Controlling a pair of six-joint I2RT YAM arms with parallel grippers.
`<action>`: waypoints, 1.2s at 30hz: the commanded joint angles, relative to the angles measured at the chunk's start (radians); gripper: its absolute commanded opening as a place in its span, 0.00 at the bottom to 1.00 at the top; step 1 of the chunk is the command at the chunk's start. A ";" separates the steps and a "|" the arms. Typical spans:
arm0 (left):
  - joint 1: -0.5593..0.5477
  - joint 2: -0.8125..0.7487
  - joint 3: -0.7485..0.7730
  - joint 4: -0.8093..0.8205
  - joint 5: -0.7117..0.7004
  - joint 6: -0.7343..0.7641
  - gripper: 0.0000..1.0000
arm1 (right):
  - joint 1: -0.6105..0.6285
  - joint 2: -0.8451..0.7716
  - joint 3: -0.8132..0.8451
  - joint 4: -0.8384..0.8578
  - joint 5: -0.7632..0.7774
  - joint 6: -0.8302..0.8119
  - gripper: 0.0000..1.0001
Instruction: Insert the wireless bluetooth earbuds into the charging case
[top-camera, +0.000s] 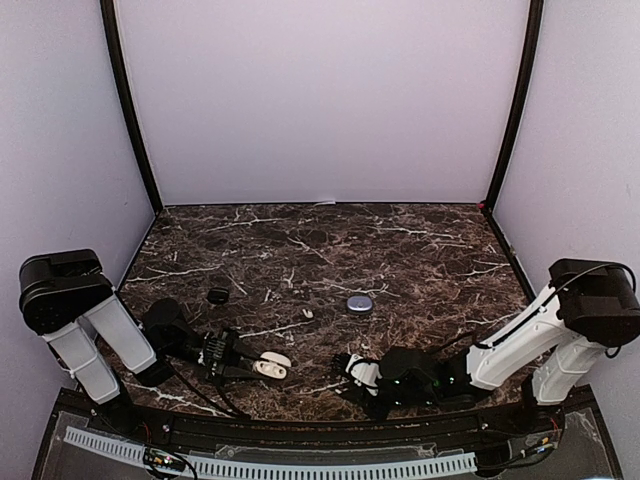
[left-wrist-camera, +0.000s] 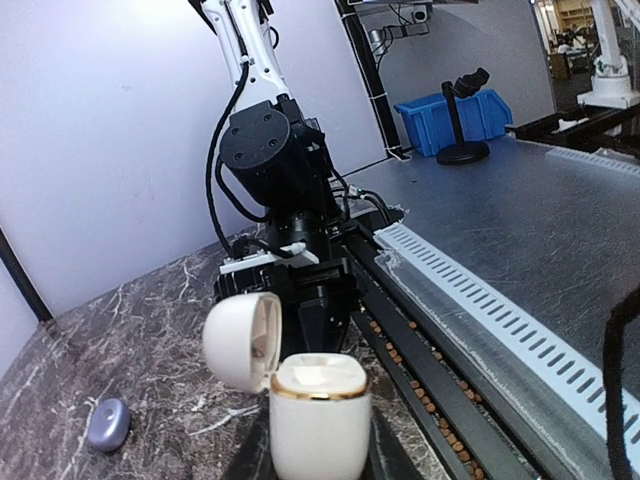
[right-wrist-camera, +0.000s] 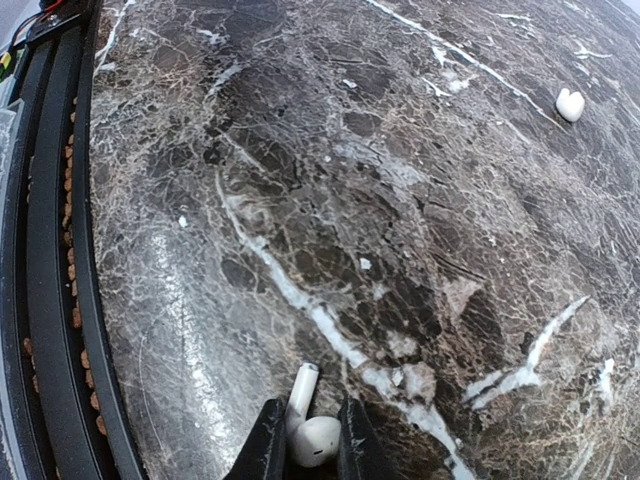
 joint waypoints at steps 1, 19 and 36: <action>-0.001 0.004 -0.008 0.210 -0.033 0.205 0.00 | -0.002 -0.030 -0.011 -0.036 0.031 -0.003 0.13; -0.006 -0.002 -0.004 0.185 -0.115 0.274 0.00 | 0.003 -0.088 0.036 -0.118 0.065 -0.052 0.12; -0.006 0.006 -0.024 0.224 -0.158 0.257 0.00 | -0.031 -0.046 0.426 -0.780 0.049 0.454 0.08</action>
